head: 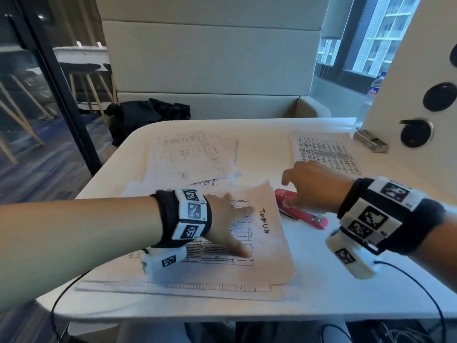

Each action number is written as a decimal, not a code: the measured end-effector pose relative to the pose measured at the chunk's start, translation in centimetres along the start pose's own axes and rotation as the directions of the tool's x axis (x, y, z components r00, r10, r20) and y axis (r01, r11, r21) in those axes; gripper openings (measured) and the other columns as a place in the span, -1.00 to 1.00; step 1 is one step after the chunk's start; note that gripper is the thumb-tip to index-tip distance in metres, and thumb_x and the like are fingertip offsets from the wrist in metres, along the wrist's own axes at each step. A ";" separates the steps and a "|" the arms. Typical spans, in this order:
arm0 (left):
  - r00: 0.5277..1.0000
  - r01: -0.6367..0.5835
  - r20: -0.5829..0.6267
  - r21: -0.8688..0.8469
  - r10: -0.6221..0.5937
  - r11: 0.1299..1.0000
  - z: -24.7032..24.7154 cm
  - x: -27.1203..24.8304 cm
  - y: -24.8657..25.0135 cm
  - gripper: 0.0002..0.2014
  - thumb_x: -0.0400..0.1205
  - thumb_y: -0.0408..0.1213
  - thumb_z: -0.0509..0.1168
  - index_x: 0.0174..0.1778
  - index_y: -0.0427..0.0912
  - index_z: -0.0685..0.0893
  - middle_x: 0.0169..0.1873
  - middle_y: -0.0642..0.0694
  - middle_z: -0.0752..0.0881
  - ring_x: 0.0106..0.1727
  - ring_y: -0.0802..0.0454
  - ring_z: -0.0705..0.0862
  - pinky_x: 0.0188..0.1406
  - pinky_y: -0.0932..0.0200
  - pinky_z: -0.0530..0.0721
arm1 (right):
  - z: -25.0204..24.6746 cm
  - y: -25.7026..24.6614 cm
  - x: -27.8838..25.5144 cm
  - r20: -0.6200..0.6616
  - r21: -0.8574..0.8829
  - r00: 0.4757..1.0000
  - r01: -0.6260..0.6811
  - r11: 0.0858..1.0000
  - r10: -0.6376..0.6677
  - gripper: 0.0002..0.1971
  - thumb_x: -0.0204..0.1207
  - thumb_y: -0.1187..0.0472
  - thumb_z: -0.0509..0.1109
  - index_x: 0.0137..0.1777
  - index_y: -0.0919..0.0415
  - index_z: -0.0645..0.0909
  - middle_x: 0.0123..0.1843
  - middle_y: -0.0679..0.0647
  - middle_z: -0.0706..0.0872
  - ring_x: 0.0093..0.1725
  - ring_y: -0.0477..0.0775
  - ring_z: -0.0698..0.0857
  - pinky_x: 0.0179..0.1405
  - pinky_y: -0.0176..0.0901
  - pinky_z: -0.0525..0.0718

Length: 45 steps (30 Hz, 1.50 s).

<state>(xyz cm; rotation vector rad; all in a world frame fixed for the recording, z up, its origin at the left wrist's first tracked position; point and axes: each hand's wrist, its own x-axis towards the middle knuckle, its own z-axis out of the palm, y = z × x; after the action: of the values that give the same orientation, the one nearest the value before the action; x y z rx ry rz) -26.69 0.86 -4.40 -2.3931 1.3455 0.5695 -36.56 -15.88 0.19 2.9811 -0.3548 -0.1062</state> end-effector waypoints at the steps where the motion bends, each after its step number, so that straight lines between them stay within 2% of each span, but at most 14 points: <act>1: 1.000 -0.011 -0.016 0.004 0.011 1.000 -0.1 -0.1 0.1 0.07 0.32 0.58 0.18 0.67 0.23 -0.10 0.58 -0.20 0.27 0.35 -0.19 0.56 0.28 -0.03 0.56 | 0.4 0.3 0.5 0.014 -0.038 1.000 -0.007 0.999 0.008 -0.59 0.53 -0.06 0.38 0.27 0.16 0.55 0.07 0.03 0.59 0.02 0.05 0.57 -0.09 -0.19 0.54; 3: 0.997 -0.049 -0.061 0.033 0.051 0.998 -0.5 -0.1 0.3 0.01 0.29 0.58 0.23 0.58 0.05 0.27 0.29 -0.13 0.53 0.15 -0.08 0.63 0.10 0.00 0.64 | 1.2 0.6 1.2 0.098 -0.057 0.994 -0.040 0.998 0.045 -0.53 0.52 -0.08 0.40 0.28 0.22 0.49 -0.01 0.02 0.54 -0.08 0.02 0.58 -0.20 -0.23 0.52; 6: 0.989 -0.085 -0.119 0.049 0.090 0.995 -0.7 0.3 0.2 -0.02 0.22 0.56 0.31 0.36 -0.13 0.49 0.27 -0.03 0.51 0.13 -0.04 0.61 0.12 -0.04 0.66 | 2.3 1.0 2.3 0.226 0.011 0.969 -0.104 0.994 0.099 -0.63 0.58 -0.02 0.38 0.19 0.26 0.52 -0.19 -0.01 0.59 -0.33 -0.11 0.54 -0.37 -0.32 0.51; 8: 0.991 -0.073 -0.111 0.024 0.075 0.997 -0.6 0.7 0.1 0.08 0.18 0.55 0.35 0.45 -0.17 0.38 0.34 -0.04 0.52 0.16 -0.06 0.62 0.17 -0.06 0.66 | 2.4 1.7 2.9 0.279 0.054 0.953 -0.141 0.989 0.120 -0.71 0.61 0.01 0.34 0.06 0.26 0.56 -0.26 -0.01 0.62 -0.38 -0.11 0.56 -0.31 -0.30 0.58; 10: 0.994 -0.059 -0.090 0.002 0.059 0.998 -0.5 0.9 -0.1 0.16 0.17 0.55 0.36 0.55 -0.12 0.23 0.43 -0.07 0.50 0.15 -0.08 0.65 0.16 -0.04 0.67 | 2.1 2.3 3.2 0.308 0.158 0.939 -0.208 0.965 0.152 -0.77 0.64 0.08 0.30 -0.10 0.26 0.53 -0.34 0.03 0.65 -0.46 -0.09 0.59 -0.41 -0.29 0.59; 12: 0.996 -0.073 -0.054 0.020 0.074 0.997 -0.4 1.0 -0.3 0.20 0.21 0.56 0.32 0.65 0.00 0.04 0.68 0.01 0.14 0.37 -0.17 0.56 0.30 -0.05 0.59 | 1.7 2.8 3.3 0.266 0.269 0.948 -0.249 0.930 0.177 -0.82 0.68 0.13 0.25 -0.07 0.24 0.51 -0.29 0.07 0.67 -0.45 -0.08 0.61 -0.50 -0.31 0.55; 14: 0.996 -0.082 -0.024 0.046 0.083 0.996 -0.3 1.0 -0.5 0.20 0.25 0.58 0.26 0.68 0.13 -0.16 0.69 0.13 -0.18 0.60 -0.23 0.30 0.48 -0.11 0.42 | 1.1 3.0 3.1 0.139 0.325 0.976 -0.205 0.923 0.168 -0.85 0.68 0.11 0.24 0.03 0.19 0.47 -0.21 0.03 0.64 -0.34 -0.08 0.59 -0.47 -0.28 0.47; 18: 0.998 -0.064 0.013 0.046 0.063 0.997 0.0 1.6 -0.9 0.21 0.22 0.63 0.19 0.63 0.25 -0.34 0.64 0.21 -0.33 0.67 -0.35 -0.08 0.55 -0.31 0.17 | 0.0 2.1 1.7 0.061 0.308 0.997 0.024 0.951 -0.045 -0.86 0.62 0.06 0.31 0.07 0.05 0.44 -0.09 0.00 0.63 -0.17 0.02 0.58 -0.28 -0.14 0.47; 22: 0.997 -0.071 0.030 0.065 0.069 0.995 0.0 1.8 -1.1 0.19 0.22 0.64 0.16 0.62 0.27 -0.34 0.64 0.21 -0.33 0.67 -0.38 -0.11 0.54 -0.32 0.18 | 0.4 0.0 0.5 0.128 0.269 0.967 0.180 0.946 -0.220 -0.93 0.63 0.07 0.30 0.03 -0.03 0.45 -0.08 -0.07 0.57 -0.18 -0.09 0.55 -0.24 -0.22 0.50; 25: 0.997 -0.075 0.013 0.046 0.075 0.996 0.1 1.9 -1.2 0.19 0.20 0.64 0.18 0.62 0.31 -0.31 0.65 0.20 -0.31 0.66 -0.40 -0.11 0.53 -0.34 0.18 | 1.6 -1.0 0.2 0.209 0.214 0.936 0.238 0.947 -0.282 -0.90 0.64 0.13 0.25 0.12 0.02 0.48 -0.03 -0.04 0.55 -0.10 -0.03 0.55 -0.16 -0.21 0.49; 29: 0.998 -0.068 0.014 0.048 0.067 0.997 0.1 2.0 -1.2 0.21 0.20 0.64 0.20 0.63 0.28 -0.30 0.65 0.19 -0.33 0.66 -0.40 -0.12 0.54 -0.33 0.15 | 2.8 -1.6 0.2 0.236 0.130 0.925 0.272 0.953 -0.297 -0.82 0.65 0.05 0.24 0.17 0.05 0.44 -0.02 -0.03 0.49 -0.06 0.02 0.50 -0.02 -0.12 0.51; 33: 0.996 -0.088 0.004 0.039 0.088 0.995 0.0 2.2 -1.5 0.20 0.17 0.65 0.21 0.62 0.32 -0.26 0.66 0.19 -0.31 0.66 -0.41 -0.10 0.53 -0.34 0.17 | 3.2 -1.8 0.3 0.229 0.110 0.915 0.314 0.943 -0.332 -0.69 0.58 -0.15 0.30 0.16 0.01 0.40 -0.04 -0.02 0.51 -0.07 0.03 0.52 -0.04 -0.09 0.52; 40: 0.998 -0.065 0.003 0.036 0.065 0.997 0.0 1.9 -1.3 0.22 0.20 0.63 0.22 0.63 0.24 -0.29 0.65 0.20 -0.31 0.67 -0.37 -0.12 0.57 -0.33 0.15 | 3.2 -1.3 0.3 0.269 0.154 0.893 0.330 0.931 -0.361 -0.80 0.50 0.14 0.36 -0.07 -0.06 0.36 -0.08 0.03 0.64 -0.11 0.06 0.61 -0.18 -0.07 0.58; 45: 0.998 -0.069 0.012 0.048 0.068 0.996 0.0 1.9 -1.3 0.26 0.15 0.66 0.21 0.63 0.26 -0.31 0.65 0.18 -0.32 0.67 -0.37 -0.12 0.56 -0.34 0.12 | 3.3 -1.1 0.5 0.255 0.159 0.911 0.291 0.943 -0.324 -0.83 0.56 0.04 0.33 -0.02 -0.08 0.35 -0.04 0.02 0.64 -0.11 0.03 0.61 -0.08 -0.02 0.62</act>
<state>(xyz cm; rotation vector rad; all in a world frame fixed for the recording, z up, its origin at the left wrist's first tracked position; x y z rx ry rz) -24.70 0.12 -5.19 -2.3100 1.4256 0.5600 -36.09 -15.35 -3.30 3.1169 0.0931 -0.5606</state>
